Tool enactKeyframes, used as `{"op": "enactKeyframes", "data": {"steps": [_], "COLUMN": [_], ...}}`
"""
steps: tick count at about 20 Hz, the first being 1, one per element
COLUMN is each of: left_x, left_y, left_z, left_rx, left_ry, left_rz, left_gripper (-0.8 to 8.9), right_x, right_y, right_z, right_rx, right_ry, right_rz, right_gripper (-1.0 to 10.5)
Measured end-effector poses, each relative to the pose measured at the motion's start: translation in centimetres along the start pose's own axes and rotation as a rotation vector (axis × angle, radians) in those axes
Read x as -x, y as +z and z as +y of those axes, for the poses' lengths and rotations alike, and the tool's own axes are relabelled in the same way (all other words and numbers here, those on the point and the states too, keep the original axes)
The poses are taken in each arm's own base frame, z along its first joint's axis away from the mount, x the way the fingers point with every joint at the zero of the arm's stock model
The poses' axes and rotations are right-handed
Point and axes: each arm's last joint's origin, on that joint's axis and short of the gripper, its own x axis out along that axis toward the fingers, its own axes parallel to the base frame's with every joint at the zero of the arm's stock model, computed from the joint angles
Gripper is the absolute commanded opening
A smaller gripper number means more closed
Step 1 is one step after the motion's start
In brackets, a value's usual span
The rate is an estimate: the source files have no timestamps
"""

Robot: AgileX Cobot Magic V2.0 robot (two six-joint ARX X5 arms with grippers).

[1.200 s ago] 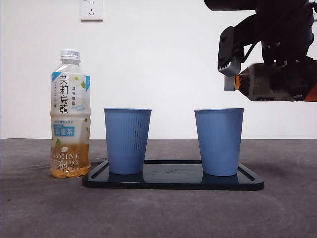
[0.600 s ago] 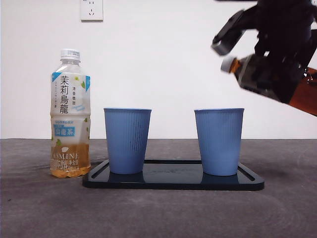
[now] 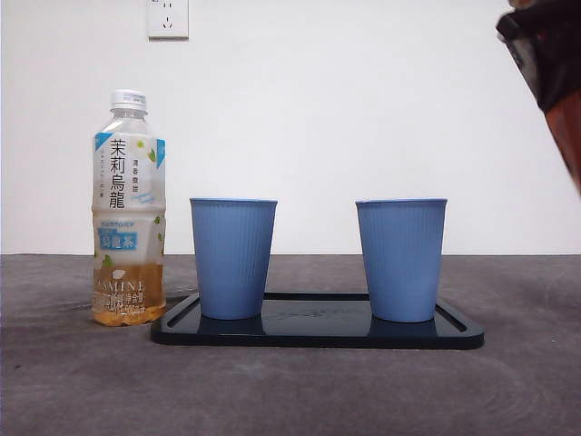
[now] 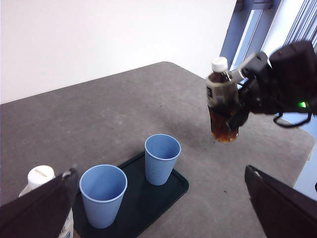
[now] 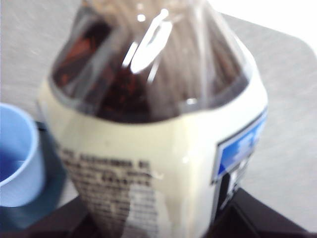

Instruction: Pour the drink into the cup

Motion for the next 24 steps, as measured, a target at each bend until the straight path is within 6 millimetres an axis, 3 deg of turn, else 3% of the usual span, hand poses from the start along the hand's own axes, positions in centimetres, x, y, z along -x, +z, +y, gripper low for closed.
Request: {"op": "enactKeyframes", "data": {"steps": [6,10,19,24], "left_x": [0.1,0.5,1.0,1.0], "left_y": [0.0,0.0,0.0,0.1], "left_z": [-0.1,-0.3,-0.6,-0.7], "left_rx": [0.000,0.008,0.014,0.014], "left_ry": [0.000,0.000,0.000,-0.001], "left_rz": [-0.003,-0.017,-0.033,-0.049], "left_gripper": [5.60,5.59,5.59,5.59], "right_x": [-2.3,-4.6,-8.9,-9.8], "right_y": [-4.2,-6.3,-7.1,-7.4], "right_z": [0.8,0.9,0.6,0.8], "right_rx": [-0.159,-0.182,-0.209,-0.177], "right_ry": [0.107,0.144,0.174,0.185], "right_rz": [-0.181,-0.196,-0.181,-0.177], "right_gripper": [1.9,1.9,1.9,1.9]}}
